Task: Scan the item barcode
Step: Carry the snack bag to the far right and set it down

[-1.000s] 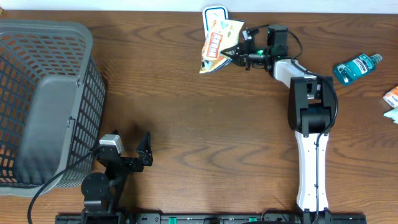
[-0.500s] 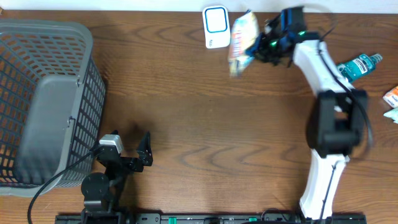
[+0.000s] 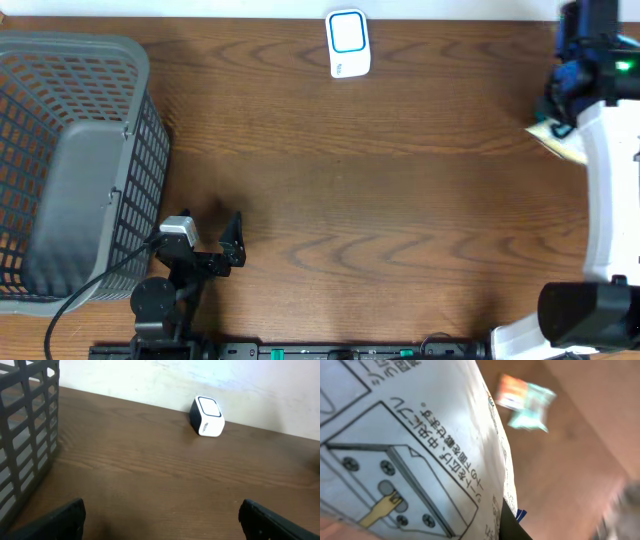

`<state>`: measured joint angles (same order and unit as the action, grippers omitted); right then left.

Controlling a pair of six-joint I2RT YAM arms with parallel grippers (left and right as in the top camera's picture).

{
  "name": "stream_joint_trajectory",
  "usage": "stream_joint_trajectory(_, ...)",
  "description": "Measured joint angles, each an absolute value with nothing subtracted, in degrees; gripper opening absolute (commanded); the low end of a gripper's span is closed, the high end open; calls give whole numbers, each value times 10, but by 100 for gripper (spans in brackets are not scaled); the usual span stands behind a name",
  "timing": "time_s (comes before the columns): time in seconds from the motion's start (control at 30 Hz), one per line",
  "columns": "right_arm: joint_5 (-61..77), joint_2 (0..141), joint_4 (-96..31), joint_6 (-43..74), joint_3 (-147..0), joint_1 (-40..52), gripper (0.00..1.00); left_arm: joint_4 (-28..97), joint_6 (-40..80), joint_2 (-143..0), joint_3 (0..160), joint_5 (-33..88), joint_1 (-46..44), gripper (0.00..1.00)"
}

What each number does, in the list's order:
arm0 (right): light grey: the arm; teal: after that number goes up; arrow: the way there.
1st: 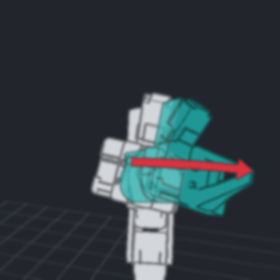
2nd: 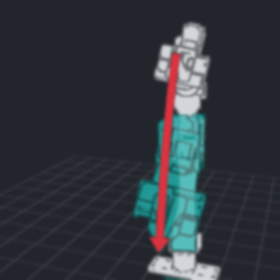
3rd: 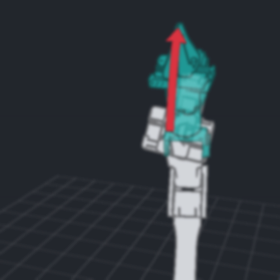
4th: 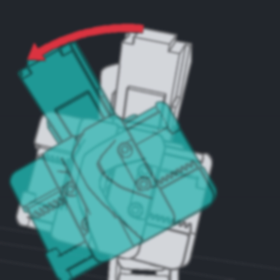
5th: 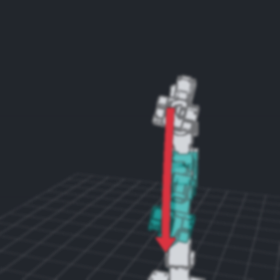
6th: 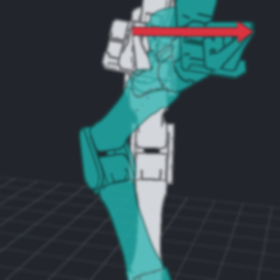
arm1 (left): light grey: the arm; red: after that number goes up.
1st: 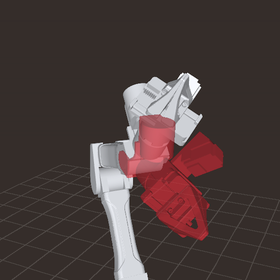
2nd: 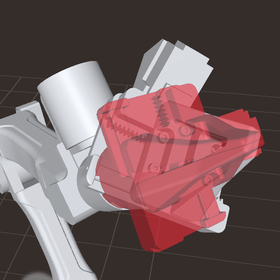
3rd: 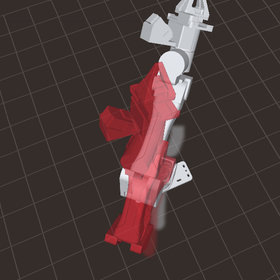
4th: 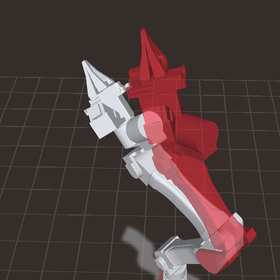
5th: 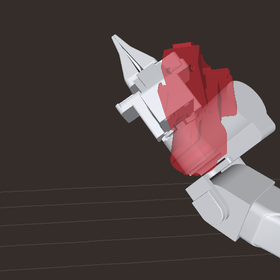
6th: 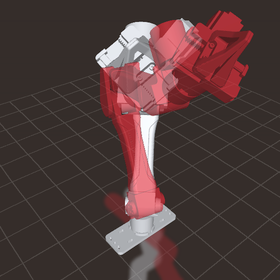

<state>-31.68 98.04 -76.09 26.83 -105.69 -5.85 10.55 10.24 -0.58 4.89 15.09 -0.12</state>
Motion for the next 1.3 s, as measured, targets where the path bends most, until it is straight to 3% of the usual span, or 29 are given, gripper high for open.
stream_joint_trajectory(0.27, -323, 1004, -604, 329, -879, -140, 1, 105, 102, -6, 49, 151, -1, 98)
stream_joint_trajectory(0.6, -306, 1014, -357, 306, -684, -179, 2, 105, 102, -6, 49, 151, -1, 98)
stream_joint_trajectory(0.7, -305, 1014, -349, 287, -679, -201, 30, 105, 102, -6, 49, 151, -1, 98)
stream_joint_trajectory(0.83, -303, 1014, -382, 260, -693, -224, 92, 105, 102, -6, 49, 151, -1, 98)
stream_joint_trajectory(0.87, -293, 1012, -392, 255, -700, -225, 99, 105, 102, -6, 49, 151, -1, 98)
stream_joint_trajectory(1.03, -190, 965, -410, 243, -736, -224, 99, 105, 102, -6, 49, 151, -1, 98)
stream_joint_trajectory(1.3, 19, 768, -388, 201, -760, -204, 99, 105, 102, -6, 49, 151, -1, 98)
